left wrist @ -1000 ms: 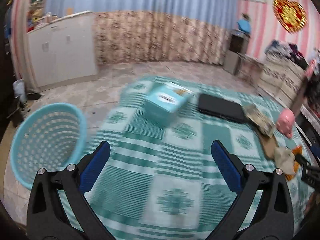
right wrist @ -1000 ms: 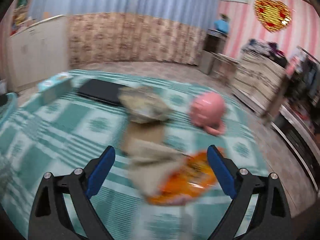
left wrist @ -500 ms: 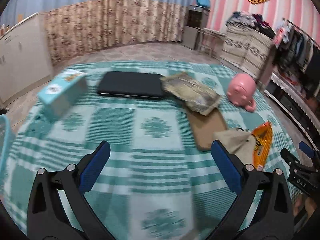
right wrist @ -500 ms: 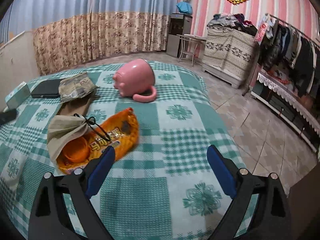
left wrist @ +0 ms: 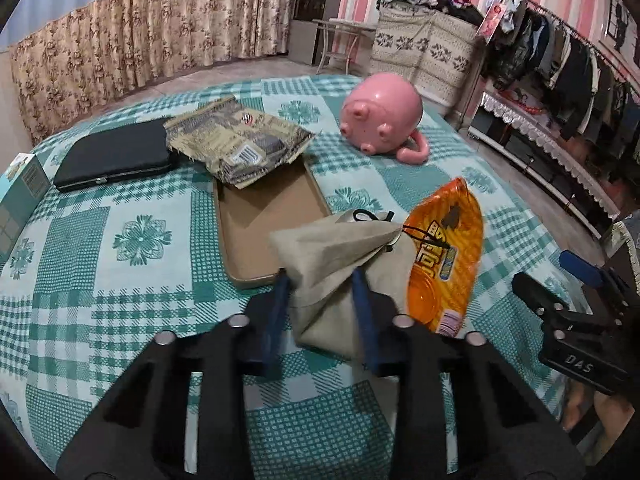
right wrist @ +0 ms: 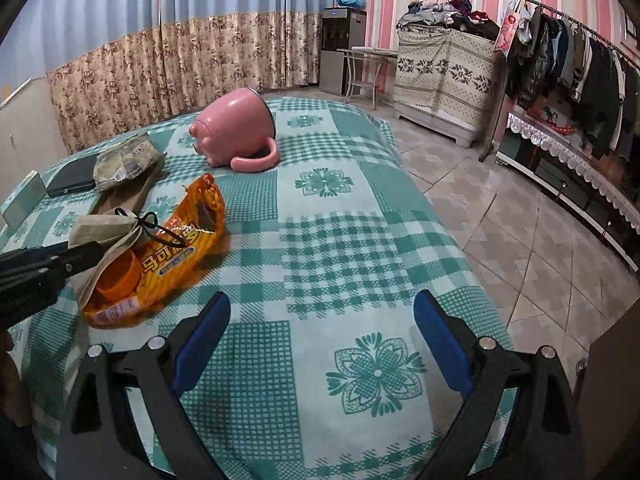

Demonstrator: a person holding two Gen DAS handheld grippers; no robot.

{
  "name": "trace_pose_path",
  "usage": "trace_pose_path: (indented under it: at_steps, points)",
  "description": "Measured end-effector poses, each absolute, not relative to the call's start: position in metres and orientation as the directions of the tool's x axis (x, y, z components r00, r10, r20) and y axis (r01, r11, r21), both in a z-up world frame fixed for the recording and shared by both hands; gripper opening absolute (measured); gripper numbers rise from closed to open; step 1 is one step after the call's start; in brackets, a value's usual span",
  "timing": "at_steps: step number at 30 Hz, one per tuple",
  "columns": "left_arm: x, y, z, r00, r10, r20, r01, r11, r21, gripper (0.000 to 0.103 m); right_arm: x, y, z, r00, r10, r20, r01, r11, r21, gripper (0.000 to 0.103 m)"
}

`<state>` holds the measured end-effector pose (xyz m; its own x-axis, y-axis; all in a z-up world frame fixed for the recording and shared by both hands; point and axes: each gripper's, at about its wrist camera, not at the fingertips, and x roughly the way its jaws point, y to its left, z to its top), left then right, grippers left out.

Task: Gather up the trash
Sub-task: 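Grasp the orange bowl with the right tool while the left lifts the beige bag, then drop the beige bag into the basket with the left tool while the right carries the bowl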

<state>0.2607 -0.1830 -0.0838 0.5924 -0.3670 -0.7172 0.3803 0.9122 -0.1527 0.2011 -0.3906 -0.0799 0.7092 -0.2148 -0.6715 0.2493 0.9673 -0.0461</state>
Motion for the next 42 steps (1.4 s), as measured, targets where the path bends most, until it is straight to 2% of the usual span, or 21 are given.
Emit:
trace_pose_path:
  at_steps: [4,7,13,20,23,30,35,42]
  points:
    - [0.258,-0.168,-0.074,0.599,-0.404,-0.691,0.385,0.902,-0.193,0.017,0.203,-0.378,-0.077,0.71,-0.229,-0.666,0.239,0.968,-0.079,0.091]
    - [0.254,-0.15,-0.062,0.637,-0.378,-0.672,0.366,0.915,-0.168,0.017,0.202,-0.367,-0.072,0.727,-0.194,-0.659,0.22,0.975,-0.045,0.091]
    - [0.249,-0.1,-0.036,0.724,-0.236,-0.648,0.246,0.966,-0.077,0.017,0.212,-0.322,-0.062,0.76,-0.124,-0.638,0.124,0.991,-0.046,0.091]
    - [0.244,-0.034,-0.022,0.751,-0.124,-0.649,0.093,0.992,-0.081,0.017,0.231,-0.283,-0.068,0.742,-0.066,-0.668,0.032,0.998,-0.062,0.091]
    - [0.236,-0.006,-0.019,0.758,-0.084,-0.647,0.041,0.996,-0.082,0.017,0.236,-0.273,-0.076,0.718,-0.069,-0.692,0.008,0.996,-0.091,0.084]
    - [0.225,0.031,-0.023,0.745,-0.065,-0.664,-0.025,0.992,-0.125,0.017,0.236,-0.272,-0.077,0.701,-0.018,-0.713,-0.024,0.999,-0.049,0.04]
    - [0.216,0.051,-0.016,0.759,-0.045,-0.649,-0.046,0.991,-0.122,0.017,0.23,-0.26,-0.059,0.74,0.003,-0.672,-0.028,0.999,-0.026,0.04]
    - [0.19,0.101,-0.004,0.792,0.031,-0.609,-0.115,0.988,-0.099,0.017,0.23,-0.202,-0.03,0.786,0.079,-0.613,-0.141,0.989,-0.053,0.04]
